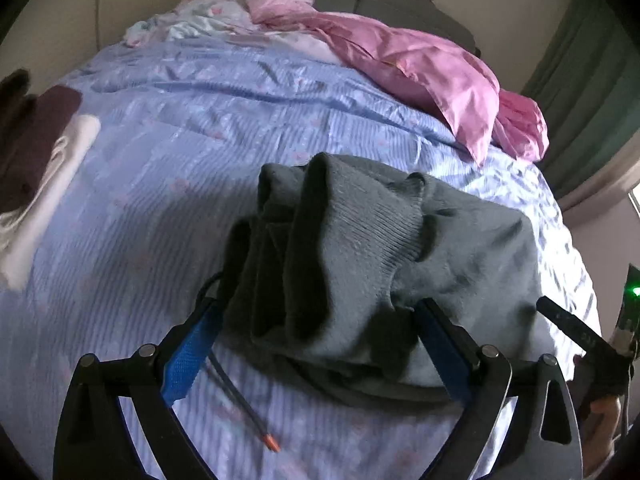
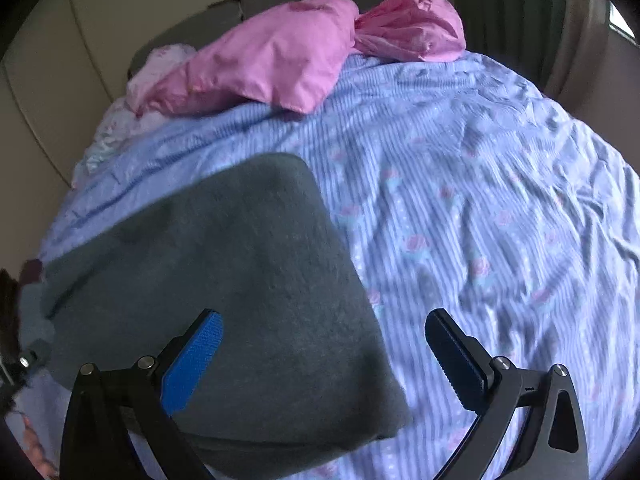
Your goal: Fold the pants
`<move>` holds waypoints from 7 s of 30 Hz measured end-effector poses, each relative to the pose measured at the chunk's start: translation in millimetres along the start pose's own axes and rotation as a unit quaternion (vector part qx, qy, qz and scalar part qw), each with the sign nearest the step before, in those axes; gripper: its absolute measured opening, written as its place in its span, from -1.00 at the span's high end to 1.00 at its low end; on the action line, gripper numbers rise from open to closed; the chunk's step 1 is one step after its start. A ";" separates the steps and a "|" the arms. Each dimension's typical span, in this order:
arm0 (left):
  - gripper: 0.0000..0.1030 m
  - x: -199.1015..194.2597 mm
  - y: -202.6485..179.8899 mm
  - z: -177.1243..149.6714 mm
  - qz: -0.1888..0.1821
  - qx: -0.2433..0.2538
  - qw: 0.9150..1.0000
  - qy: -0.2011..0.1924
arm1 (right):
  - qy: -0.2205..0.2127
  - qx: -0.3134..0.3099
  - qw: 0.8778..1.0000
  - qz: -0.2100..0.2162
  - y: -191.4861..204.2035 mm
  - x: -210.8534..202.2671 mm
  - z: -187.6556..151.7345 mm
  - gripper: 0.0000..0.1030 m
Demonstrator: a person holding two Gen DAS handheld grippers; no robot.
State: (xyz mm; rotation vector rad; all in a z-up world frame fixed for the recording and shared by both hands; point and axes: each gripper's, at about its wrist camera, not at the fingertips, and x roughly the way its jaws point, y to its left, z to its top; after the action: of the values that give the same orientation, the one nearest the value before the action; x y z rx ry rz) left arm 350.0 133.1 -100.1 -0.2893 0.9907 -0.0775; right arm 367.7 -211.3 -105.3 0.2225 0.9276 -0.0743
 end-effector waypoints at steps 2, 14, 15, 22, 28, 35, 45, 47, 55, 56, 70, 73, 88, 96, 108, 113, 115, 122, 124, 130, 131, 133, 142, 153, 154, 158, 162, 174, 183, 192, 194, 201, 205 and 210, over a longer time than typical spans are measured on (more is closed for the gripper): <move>-0.96 13.8 7.5 5.5 -0.012 -0.004 1.000 0.024 | 0.005 -0.020 1.000 -0.010 4.0 7.3 0.6 -0.99; -1.00 66.6 37.3 27.1 -0.083 -0.040 0.986 0.139 | 0.039 -0.097 0.994 -0.043 36.7 39.9 10.1 -0.99; -1.00 67.4 36.3 27.6 -0.083 -0.034 0.986 0.140 | 0.047 -0.091 0.994 -0.035 33.4 44.2 10.0 -0.99; -1.00 81.0 42.8 21.5 -0.103 -0.054 0.980 0.161 | 0.068 -0.099 0.993 -0.016 31.6 59.4 3.2 -0.99; -0.91 79.3 21.4 16.1 -0.086 -0.027 0.987 0.130 | 0.104 -0.015 0.993 0.050 5.3 78.1 -2.7 -0.99; -0.15 52.3 8.9 16.0 -0.065 -0.032 0.994 0.077 | 0.100 -0.011 0.991 0.092 2.2 71.6 -5.8 -0.53; 0.25 2.3 -9.7 28.3 -0.064 -0.024 0.998 -0.003 | 0.017 -0.022 0.991 0.127 6.0 -9.0 6.1 0.41; 0.28 -16.7 -12.5 33.6 -0.067 -0.013 0.997 -0.024 | -0.006 -0.034 0.992 0.124 12.3 -30.6 9.0 0.42; 0.38 -115.2 1.0 43.8 -0.085 0.010 0.990 -0.109 | -0.085 -0.055 0.985 0.143 42.6 -120.1 15.0 0.42; 0.39 -125.0 6.5 44.3 -0.086 0.009 0.989 -0.116 | -0.096 -0.058 0.983 0.148 50.6 -131.0 15.1 0.42; 0.40 -271.7 152.3 63.3 -0.023 -0.030 0.971 -0.234 | -0.171 -0.161 0.947 0.219 234.2 -205.5 26.8 0.42; 0.41 -293.2 200.8 71.2 0.009 -0.048 0.967 -0.249 | -0.170 -0.182 0.937 0.245 286.8 -204.1 28.0 0.42; 0.36 -208.6 492.8 90.6 0.143 -0.227 0.944 -0.195 | -0.112 -0.270 0.909 0.297 575.2 -89.1 -7.7 0.38; -0.58 -175.4 503.0 79.0 0.193 -0.198 0.939 -0.206 | -0.029 -0.226 0.952 0.203 580.6 17.1 -30.6 -0.26; -1.00 -289.6 439.3 100.6 0.338 -0.088 0.894 -0.280 | -0.092 -0.275 0.937 0.194 590.9 -39.2 -21.3 -0.76; -1.00 -287.7 388.8 64.3 0.283 -0.062 0.917 -0.275 | -0.105 -0.251 0.929 0.252 574.8 -80.5 -17.2 -0.76; -1.00 -279.1 367.9 42.7 0.257 -0.049 0.930 -0.257 | -0.122 -0.267 0.921 0.254 555.4 -100.1 -26.6 -0.76; -1.00 -258.4 268.9 -45.0 0.223 0.028 0.950 -0.216 | -0.173 -0.305 0.918 0.186 447.5 -144.4 -81.1 -0.93; -1.00 -260.1 242.5 -64.5 0.202 0.038 0.956 -0.209 | -0.164 -0.315 0.919 0.173 413.4 -156.3 -95.0 -0.93; -1.00 -279.8 150.4 -99.4 0.176 0.096 0.955 -0.217 | -0.171 -0.306 0.926 0.137 323.1 -209.2 -118.8 -0.93; -1.00 -281.4 136.7 -105.2 0.176 0.107 0.954 -0.219 | -0.176 -0.302 0.928 0.131 311.1 -219.2 -122.2 -0.93; -1.00 -289.0 113.2 -115.6 0.175 0.126 0.950 -0.224 | -0.191 -0.290 0.929 0.126 282.9 -241.9 -128.8 -0.93; -1.00 -313.9 26.1 -162.5 0.135 0.156 0.948 -0.243 | -0.182 -0.217 0.949 0.135 188.1 -286.7 -154.7 -0.93; -1.00 -312.6 -26.8 -197.1 0.149 0.184 0.940 -0.246 | -0.196 -0.156 0.966 0.071 106.3 -313.5 -188.5 -0.93; -1.00 -311.2 -30.5 -199.5 0.150 0.189 0.940 -0.243 | -0.196 -0.151 0.966 0.069 101.5 -315.5 -190.4 -0.93; -1.00 -308.2 -40.8 -206.5 0.145 0.208 0.938 -0.236 | -0.203 -0.149 0.966 0.056 92.7 -321.9 -197.1 -0.93; -1.00 -311.3 -46.4 -211.8 0.138 0.217 0.936 -0.239 | -0.203 -0.151 0.966 0.055 90.3 -324.9 -200.0 -0.93; -1.00 -318.0 -38.2 -208.3 0.129 0.197 0.941 -0.244 | -0.204 -0.145 0.966 0.058 87.9 -329.4 -201.3 -0.93; -1.00 -315.3 -37.0 -208.0 0.121 0.194 0.944 -0.237 | -0.202 -0.146 0.967 0.060 87.0 -330.0 -198.2 -0.93; -1.00 -314.1 -36.3 -207.2 0.119 0.192 0.945 -0.237 | -0.202 -0.146 0.967 0.060 86.4 -329.4 -197.9 -0.93; -1.00 -313.7 -36.6 -207.3 0.120 0.191 0.945 -0.236 | -0.202 -0.147 0.966 0.061 86.4 -329.2 -197.7 -0.93; -1.00 -312.1 -38.9 -208.7 0.116 0.186 0.947 -0.233 | -0.201 -0.146 0.967 0.060 88.8 -329.1 -197.4 -0.93; -1.00 -309.2 -44.0 -211.5 0.121 0.182 0.948 -0.231 | -0.200 -0.146 0.967 0.060 87.9 -328.2 -198.1 -0.93; -1.00 -307.3 -46.0 -213.2 0.123 0.181 0.948 -0.231 | -0.199 -0.146 0.967 0.059 87.9 -327.6 -198.7 -0.93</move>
State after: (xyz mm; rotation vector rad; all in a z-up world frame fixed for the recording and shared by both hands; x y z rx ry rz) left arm 6.8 105.2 53.0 0.1529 0.5244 0.0371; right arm 29.5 -92.1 55.7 -0.0131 0.5138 0.1245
